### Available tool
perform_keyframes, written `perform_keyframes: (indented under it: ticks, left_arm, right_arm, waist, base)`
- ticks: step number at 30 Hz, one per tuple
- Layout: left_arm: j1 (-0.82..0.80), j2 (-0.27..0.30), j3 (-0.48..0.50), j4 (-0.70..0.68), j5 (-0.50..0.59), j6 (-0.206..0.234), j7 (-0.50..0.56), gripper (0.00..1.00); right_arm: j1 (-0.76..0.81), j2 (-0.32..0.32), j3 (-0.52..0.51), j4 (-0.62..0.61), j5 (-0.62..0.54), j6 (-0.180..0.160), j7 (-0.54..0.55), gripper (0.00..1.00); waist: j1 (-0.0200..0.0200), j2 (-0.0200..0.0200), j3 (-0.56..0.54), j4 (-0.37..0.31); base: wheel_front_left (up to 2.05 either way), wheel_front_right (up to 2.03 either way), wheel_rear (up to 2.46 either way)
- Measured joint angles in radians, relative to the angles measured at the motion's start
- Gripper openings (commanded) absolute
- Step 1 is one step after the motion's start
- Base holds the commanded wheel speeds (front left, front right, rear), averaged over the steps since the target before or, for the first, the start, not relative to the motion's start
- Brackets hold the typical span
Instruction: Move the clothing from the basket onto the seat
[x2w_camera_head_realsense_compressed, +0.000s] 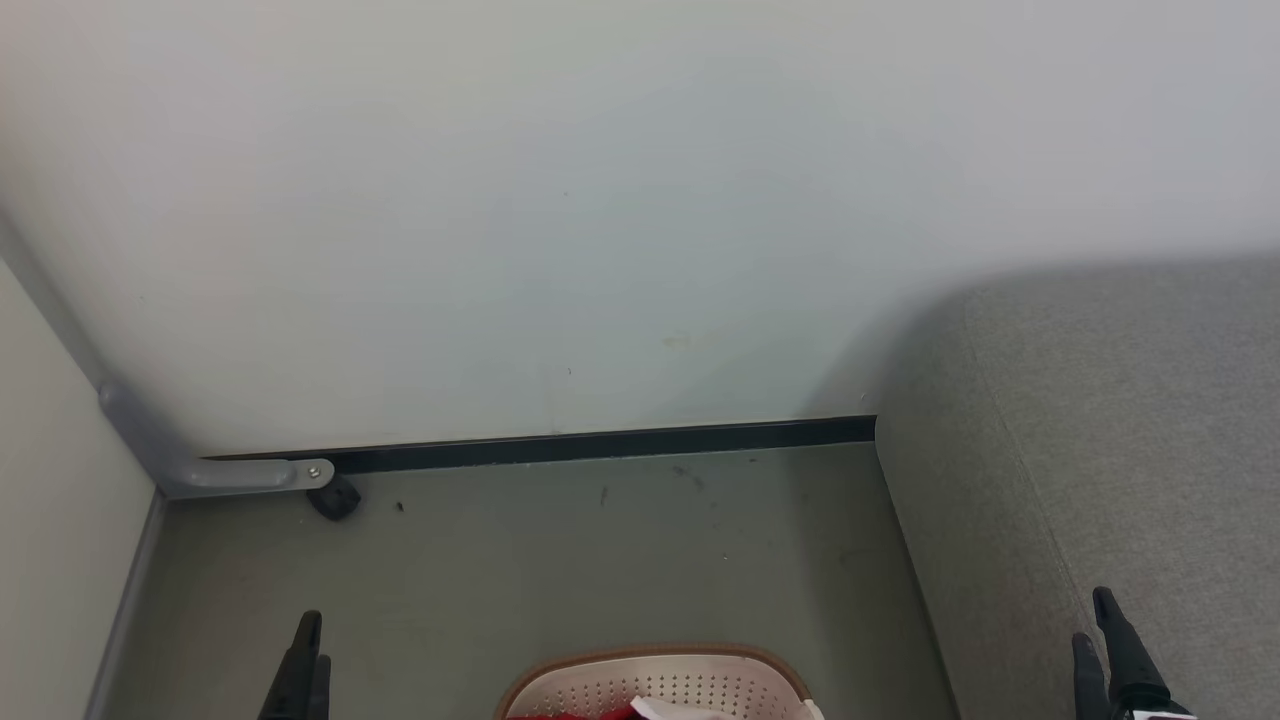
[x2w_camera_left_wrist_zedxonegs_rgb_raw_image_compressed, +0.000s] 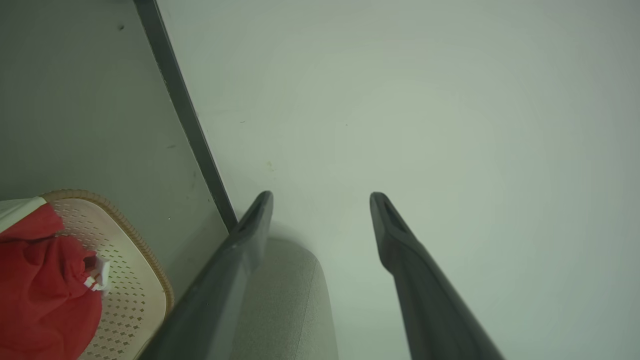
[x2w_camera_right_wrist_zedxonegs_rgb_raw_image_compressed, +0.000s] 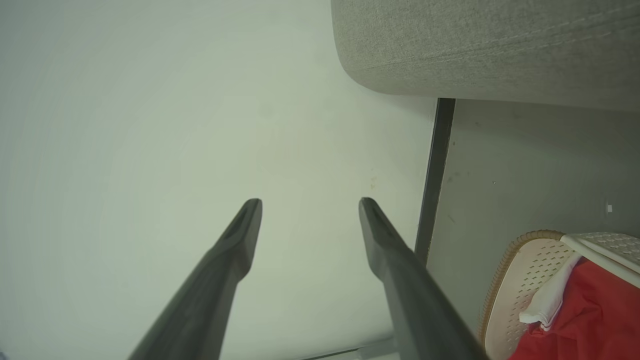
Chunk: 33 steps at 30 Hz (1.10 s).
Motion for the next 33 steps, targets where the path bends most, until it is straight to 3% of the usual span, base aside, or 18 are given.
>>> perform_keyframes:
  ticks: [8, 21, 33]
  left_arm:
    - [-0.002, 0.005, -0.021, -0.013, 0.013, 0.000, -0.035, 1.00]
    - [-0.016, 0.039, -0.070, -0.028, 0.139, -0.001, -0.090, 1.00]
    - [-0.025, 0.088, -0.132, -0.033, 0.361, 0.013, -0.140, 1.00]
  right_arm:
    - [-0.005, -0.003, 0.034, -0.012, -0.030, 0.000, -0.030, 1.00]
    - [-0.038, -0.034, 0.118, -0.021, -0.148, 0.000, -0.078, 1.00]
    - [-0.078, -0.079, 0.214, -0.031, -0.335, 0.000, -0.123, 1.00]
  waist:
    - [0.0000, 0.0000, 0.002, 0.000]
    - [0.0000, 0.0000, 0.004, 0.001]
    - [0.0000, 0.0000, 0.002, 0.002]
  base:
    - [0.00, 0.00, 0.00]
    - [0.00, 0.00, 0.00]
    - [0.00, 0.00, 0.00]
